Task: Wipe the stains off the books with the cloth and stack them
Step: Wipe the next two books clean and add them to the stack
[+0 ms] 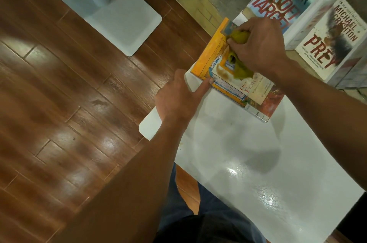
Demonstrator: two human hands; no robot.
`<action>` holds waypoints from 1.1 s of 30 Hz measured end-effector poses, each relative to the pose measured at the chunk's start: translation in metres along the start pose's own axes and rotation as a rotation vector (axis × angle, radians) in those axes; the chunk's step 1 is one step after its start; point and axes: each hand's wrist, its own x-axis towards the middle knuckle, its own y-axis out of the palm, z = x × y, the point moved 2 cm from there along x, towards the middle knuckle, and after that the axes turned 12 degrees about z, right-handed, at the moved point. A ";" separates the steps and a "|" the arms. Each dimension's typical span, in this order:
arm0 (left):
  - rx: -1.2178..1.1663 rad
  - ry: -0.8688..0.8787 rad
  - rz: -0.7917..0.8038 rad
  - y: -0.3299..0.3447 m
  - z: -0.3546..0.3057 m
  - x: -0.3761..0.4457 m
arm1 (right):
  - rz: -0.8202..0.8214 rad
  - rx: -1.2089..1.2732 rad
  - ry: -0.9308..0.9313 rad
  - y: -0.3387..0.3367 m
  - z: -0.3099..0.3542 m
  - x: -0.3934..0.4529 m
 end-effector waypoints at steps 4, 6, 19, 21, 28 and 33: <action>0.001 0.002 -0.014 -0.001 0.000 0.001 | 0.089 -0.036 -0.097 0.000 0.004 0.003; -0.006 0.006 -0.015 0.000 0.000 0.001 | 0.042 -0.002 -0.072 -0.005 0.003 0.007; -0.009 0.005 -0.008 0.001 0.000 0.001 | 0.083 -0.083 -0.110 -0.010 0.008 0.018; -0.013 0.003 -0.013 0.001 0.000 0.001 | 0.063 -0.084 -0.107 -0.011 0.008 0.018; -0.001 -0.002 0.002 0.000 0.000 0.001 | 0.095 0.027 -0.061 -0.006 -0.007 0.000; -0.005 0.006 -0.002 -0.001 0.000 0.001 | 0.167 0.012 -0.142 0.006 -0.007 -0.022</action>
